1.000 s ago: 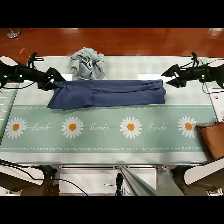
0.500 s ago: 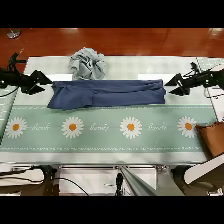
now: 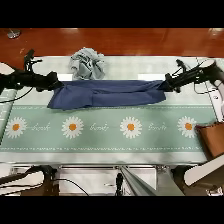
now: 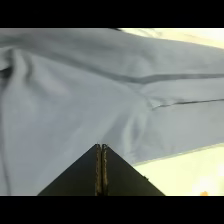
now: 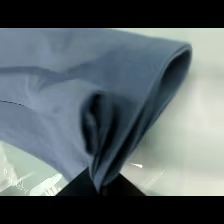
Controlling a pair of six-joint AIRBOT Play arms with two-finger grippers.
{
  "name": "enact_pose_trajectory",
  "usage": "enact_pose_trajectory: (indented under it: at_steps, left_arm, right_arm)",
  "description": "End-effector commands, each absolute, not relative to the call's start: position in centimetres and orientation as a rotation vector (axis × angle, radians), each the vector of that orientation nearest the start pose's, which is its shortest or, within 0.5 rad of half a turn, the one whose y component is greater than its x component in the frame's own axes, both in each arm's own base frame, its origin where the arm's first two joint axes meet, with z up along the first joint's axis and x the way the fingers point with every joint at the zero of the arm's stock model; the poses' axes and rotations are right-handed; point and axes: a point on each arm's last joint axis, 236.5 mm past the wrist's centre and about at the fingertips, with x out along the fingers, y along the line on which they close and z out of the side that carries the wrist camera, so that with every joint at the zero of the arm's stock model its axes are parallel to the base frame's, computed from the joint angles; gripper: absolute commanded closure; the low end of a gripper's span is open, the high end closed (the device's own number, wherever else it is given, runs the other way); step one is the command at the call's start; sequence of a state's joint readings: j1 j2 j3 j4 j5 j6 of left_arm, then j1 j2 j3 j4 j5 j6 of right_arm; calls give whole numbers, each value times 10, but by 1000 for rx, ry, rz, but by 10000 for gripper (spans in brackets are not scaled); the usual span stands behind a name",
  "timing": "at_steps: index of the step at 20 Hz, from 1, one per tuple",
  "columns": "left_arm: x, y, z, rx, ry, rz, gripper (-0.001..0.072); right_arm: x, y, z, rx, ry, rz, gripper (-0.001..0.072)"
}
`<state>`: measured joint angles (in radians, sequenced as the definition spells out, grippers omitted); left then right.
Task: Fold the shirts.
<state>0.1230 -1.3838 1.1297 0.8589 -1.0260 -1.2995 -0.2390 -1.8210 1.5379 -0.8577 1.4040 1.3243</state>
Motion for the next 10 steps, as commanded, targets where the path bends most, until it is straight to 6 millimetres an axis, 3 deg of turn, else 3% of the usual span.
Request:
enact_pose_trajectory:
  at_steps: [1, 5, 8, 10]
  left_arm:
    - [423, -133, 28, -528, 1092, -490, 684]
    - [409, -222, 28, -448, 1098, -617, 686]
    - [400, -307, 26, -378, 1092, -735, 687]
    - [407, -357, 24, -336, 1054, -796, 686]
  right_arm:
    - [433, 24, 15, 486, 1361, 371, 692]
    - [379, 34, 82, 406, 1219, 351, 692]
    - [332, 49, 110, 421, 1138, 338, 692]
    - [312, 55, 121, 433, 1092, 323, 692]
